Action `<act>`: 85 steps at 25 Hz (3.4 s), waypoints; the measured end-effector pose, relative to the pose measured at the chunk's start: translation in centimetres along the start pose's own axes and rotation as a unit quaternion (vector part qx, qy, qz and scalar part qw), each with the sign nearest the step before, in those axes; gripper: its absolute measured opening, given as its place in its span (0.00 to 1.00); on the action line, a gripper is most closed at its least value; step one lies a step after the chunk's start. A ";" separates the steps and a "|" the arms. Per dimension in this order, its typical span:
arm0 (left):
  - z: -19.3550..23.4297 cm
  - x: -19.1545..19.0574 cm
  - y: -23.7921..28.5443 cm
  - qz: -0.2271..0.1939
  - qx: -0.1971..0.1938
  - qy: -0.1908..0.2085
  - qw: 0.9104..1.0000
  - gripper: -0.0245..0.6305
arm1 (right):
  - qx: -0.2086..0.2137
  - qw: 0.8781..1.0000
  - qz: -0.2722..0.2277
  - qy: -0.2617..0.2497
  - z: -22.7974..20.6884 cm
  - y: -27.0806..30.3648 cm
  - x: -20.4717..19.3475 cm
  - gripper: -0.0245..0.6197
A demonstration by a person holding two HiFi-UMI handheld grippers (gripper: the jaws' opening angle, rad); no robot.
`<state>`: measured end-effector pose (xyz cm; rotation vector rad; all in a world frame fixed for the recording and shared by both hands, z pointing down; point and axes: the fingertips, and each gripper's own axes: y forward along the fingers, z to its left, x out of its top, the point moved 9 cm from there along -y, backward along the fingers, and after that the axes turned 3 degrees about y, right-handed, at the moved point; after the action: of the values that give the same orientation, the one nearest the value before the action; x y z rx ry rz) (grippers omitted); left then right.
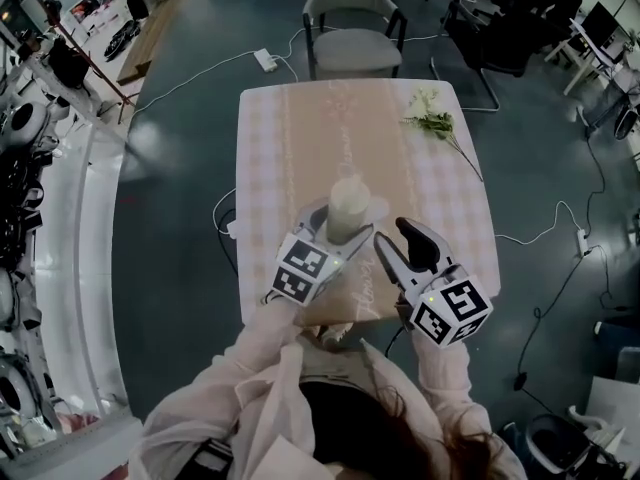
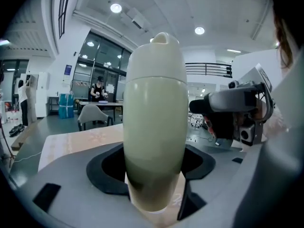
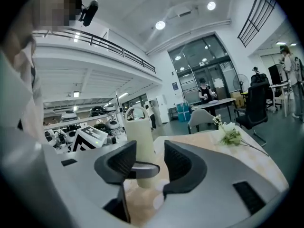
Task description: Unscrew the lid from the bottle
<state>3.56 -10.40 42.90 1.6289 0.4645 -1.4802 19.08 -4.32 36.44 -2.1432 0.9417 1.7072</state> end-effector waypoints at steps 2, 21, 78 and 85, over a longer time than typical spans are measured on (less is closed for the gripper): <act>-0.1 -0.1 -0.4 0.005 -0.001 0.003 1.000 0.52 | 0.019 1.000 -0.009 -0.006 0.6 0.5 0.5 0.45; -1.7 -0.9 -1.9 0.023 -0.025 0.018 0.999 0.52 | 0.080 0.996 -0.017 -0.023 3.8 5.7 1.1 0.54; -2.5 -1.5 -2.2 0.014 -0.238 0.078 0.968 0.52 | 0.293 0.948 -0.056 -0.108 3.2 3.4 0.8 0.60; -0.8 -1.2 -2.0 -0.001 -0.128 0.043 0.991 0.52 | 0.159 0.975 -0.087 -0.129 3.6 2.9 1.2 0.59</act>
<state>2.28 -8.32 43.24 1.4911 0.6750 -1.2967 14.63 -4.96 34.85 -1.6998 0.8589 1.5782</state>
